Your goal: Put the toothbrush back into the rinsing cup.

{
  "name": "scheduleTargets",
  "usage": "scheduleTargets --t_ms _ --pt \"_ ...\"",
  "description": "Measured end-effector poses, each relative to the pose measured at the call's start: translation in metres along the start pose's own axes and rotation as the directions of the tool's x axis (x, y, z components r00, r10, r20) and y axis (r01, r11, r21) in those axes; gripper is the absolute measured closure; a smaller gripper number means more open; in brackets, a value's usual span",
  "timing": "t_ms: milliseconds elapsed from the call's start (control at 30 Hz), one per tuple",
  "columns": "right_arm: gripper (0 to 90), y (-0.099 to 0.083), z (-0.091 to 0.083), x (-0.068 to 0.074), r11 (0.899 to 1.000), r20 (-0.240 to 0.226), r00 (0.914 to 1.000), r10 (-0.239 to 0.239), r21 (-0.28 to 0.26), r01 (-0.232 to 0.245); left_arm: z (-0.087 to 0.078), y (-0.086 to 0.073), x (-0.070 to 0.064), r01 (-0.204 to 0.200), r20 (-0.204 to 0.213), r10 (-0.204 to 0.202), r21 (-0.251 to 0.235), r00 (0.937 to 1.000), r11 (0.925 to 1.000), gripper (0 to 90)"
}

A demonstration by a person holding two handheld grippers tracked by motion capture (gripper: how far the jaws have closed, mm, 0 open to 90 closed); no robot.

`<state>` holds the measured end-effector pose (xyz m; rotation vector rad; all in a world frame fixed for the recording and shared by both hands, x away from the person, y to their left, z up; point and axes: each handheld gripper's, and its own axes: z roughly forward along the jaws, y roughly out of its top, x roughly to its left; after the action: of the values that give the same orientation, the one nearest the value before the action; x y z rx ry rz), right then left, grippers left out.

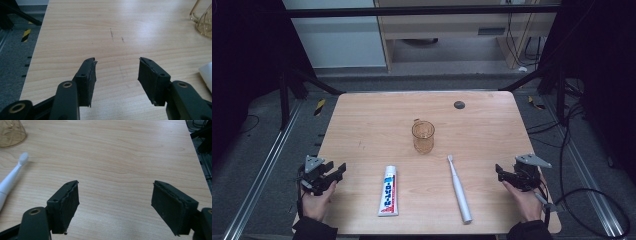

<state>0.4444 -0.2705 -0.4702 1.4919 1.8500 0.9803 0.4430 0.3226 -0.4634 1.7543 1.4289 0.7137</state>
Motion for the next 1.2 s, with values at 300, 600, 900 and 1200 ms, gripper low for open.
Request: scheduleTargets --t_ms 300,600,900,1200 --pt "30.5 -0.001 -0.013 0.011 1.000 -0.082 0.9966 -0.011 0.003 0.011 0.002 -0.004 -0.004 -0.026 0.017 0.026 0.037 0.9995 0.9990 48.4" --pt "49.3 -0.001 -0.015 0.049 0.994 -0.228 0.9703 -0.081 0.049 0.095 0.004 -0.006 -0.014 -0.069 0.041 0.066 0.060 0.9970 0.9958 52.8" --pt "58.0 -0.001 -0.012 0.073 0.986 -0.283 0.9520 -0.116 0.081 0.145 0.007 -0.007 -0.019 -0.084 0.057 0.080 0.077 0.9952 0.9935 55.1" --pt "57.3 0.002 -0.010 0.089 0.982 -0.313 0.9432 -0.111 0.109 0.152 0.009 -0.007 -0.021 -0.087 0.063 0.082 0.084 0.9946 0.9926 54.8"
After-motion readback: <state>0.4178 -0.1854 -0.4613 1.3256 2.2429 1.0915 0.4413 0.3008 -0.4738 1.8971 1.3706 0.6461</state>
